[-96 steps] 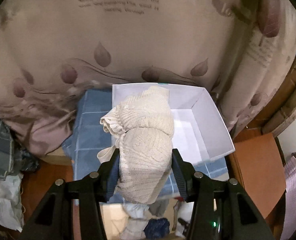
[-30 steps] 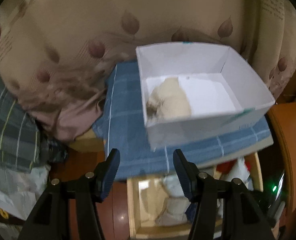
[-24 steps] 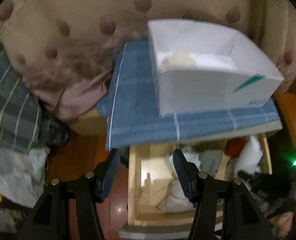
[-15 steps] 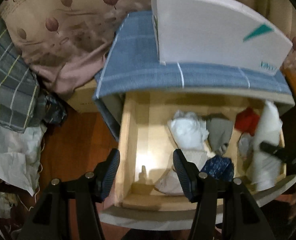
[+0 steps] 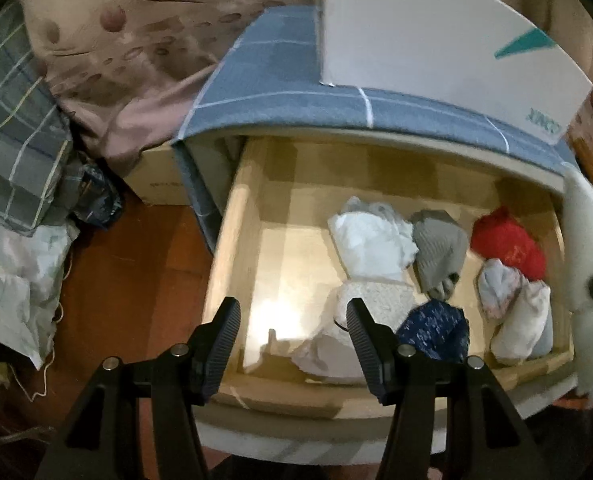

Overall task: Take underwear out of drawer
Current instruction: 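Carry the white rolled garment into the white box and open the right tool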

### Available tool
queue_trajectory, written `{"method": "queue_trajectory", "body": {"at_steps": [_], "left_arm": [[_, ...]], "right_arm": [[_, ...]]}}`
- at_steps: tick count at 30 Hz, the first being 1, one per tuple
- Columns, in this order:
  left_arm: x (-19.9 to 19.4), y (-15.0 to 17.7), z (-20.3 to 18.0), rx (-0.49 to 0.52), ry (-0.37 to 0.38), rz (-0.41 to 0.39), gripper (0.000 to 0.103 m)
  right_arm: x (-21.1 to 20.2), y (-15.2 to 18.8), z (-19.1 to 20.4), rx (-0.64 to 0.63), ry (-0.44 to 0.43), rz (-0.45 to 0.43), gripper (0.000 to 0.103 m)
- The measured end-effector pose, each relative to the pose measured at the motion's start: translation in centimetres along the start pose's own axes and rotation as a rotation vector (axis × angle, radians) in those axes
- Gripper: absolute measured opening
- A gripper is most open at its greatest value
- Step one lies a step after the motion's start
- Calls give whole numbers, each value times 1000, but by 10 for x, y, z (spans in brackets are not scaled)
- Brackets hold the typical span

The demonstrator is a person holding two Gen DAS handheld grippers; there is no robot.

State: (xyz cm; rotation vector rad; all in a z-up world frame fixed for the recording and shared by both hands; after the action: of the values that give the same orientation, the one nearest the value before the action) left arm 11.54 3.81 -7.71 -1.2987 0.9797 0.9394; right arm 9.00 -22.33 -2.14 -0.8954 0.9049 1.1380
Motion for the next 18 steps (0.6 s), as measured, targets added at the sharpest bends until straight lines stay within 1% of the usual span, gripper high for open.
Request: {"method": "queue_trajectory", "body": {"at_steps": [2,4,8,13,14,17,18], "left_arm": [[0,0,3,-23,22,-4,57],[-1,0,3,-32,32,-10,57],[-2,1,0,-12,31,-19,57],[-1,1,-1,-5,36,-17,57],[-1,1,-1,-7,38,-17,57],[1,0,1,-23,56,-5,57],[2,1,1,-28,60,-2,57]], "right_arm": [[-14,-1,1,-15,5,-21,34],[-29,-5,7,-41,16,-60,34],[-63,-26,21,-102,74,-158,34],[-106,-67,40,-148,132,-271,34],[-118,-80,44,-162,149,-305,34],[-134,-112,54,-190,194,-357,34],[-134,-121,58,-190,201,-362,34]]}}
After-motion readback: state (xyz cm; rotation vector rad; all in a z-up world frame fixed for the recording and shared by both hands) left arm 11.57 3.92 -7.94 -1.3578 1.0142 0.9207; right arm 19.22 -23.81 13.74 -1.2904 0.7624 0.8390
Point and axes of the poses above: each gripper's, at about its wrist camera, not at the fingertips, and x roughly the way its jaws point, z to its left, y to its underside, the point moved 6 cm from there along x, roughly the way its jaws point, and after that the axes turned 6 degrees about z, right-handed, at the moved point
